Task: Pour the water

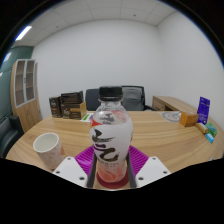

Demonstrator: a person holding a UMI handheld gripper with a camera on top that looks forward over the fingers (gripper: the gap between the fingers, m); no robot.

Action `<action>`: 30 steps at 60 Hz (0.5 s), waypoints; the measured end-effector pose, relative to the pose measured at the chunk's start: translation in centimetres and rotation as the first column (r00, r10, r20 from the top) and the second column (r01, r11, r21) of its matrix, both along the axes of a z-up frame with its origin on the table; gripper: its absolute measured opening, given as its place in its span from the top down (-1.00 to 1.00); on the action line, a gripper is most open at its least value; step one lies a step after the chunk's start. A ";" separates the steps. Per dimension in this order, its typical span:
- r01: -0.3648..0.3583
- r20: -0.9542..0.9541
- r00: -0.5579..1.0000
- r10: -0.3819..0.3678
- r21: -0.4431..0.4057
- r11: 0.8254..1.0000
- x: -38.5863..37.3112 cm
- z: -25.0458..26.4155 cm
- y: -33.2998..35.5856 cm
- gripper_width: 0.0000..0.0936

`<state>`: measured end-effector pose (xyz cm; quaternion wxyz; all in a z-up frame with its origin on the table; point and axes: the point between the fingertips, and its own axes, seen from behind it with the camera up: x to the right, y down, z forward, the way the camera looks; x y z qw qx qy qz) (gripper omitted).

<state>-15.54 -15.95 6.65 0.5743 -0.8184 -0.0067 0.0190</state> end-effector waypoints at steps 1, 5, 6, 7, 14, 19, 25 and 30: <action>0.000 0.000 1.000 0.000 -0.010 1.000 0.0 -0.1 -0.1 -0.07; 0.011 0.012 1.000 -0.011 -0.055 0.998 0.1 -0.5 -0.6 -0.46; 0.012 0.013 1.000 -0.011 -0.061 0.998 0.1 -0.4 -0.8 -0.61; 0.013 0.014 1.000 -0.012 -0.067 0.998 0.1 -0.2 -1.1 -0.75; 0.032 0.017 0.999 -0.031 -0.090 0.995 0.1 1.5 -3.5 -0.84; 0.047 0.015 0.999 -0.045 -0.105 0.993 -0.2 3.7 -6.4 -0.83; 0.065 0.006 0.998 -0.064 -0.125 0.990 -0.8 6.5 -10.9 -0.83; 0.081 -0.009 0.996 -0.083 -0.144 0.986 -1.2 8.8 -14.7 -0.83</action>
